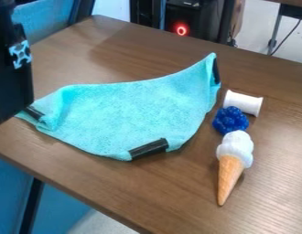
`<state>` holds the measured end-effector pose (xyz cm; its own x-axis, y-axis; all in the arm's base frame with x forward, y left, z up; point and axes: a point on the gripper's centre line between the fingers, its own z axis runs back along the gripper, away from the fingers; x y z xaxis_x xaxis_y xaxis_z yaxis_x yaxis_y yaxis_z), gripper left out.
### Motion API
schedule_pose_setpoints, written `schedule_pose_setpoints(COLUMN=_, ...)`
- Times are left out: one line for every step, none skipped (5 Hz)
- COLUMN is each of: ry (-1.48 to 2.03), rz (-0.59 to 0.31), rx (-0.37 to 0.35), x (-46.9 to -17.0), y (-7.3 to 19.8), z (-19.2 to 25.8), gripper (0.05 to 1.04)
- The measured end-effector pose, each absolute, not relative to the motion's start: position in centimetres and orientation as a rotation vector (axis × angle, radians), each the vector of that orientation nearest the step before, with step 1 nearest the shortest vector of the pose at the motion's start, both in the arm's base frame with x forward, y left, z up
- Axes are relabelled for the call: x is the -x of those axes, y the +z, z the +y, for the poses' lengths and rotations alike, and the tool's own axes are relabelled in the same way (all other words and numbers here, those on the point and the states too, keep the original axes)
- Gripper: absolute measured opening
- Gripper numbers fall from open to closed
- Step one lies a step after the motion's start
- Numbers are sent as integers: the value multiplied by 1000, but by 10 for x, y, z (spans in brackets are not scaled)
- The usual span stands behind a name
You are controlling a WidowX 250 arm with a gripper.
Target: Unfold the cloth from bottom right to top left
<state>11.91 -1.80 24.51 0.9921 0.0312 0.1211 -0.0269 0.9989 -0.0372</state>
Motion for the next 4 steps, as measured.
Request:
schedule_pose_setpoints(ry=36, rz=-116, rx=42, x=-118, y=240, z=-19, gripper=1000)
schedule_pose_setpoints(ry=60, rz=-96, rx=58, x=-116, y=197, z=-26, gripper=1000)
schedule_pose_setpoints(ry=35, rz=-220, rx=-9, x=-130, y=174, z=-32, gripper=1000)
schedule_pose_setpoints(ry=21, rz=-372, rx=-86, x=-153, y=154, z=-40, gripper=1000)
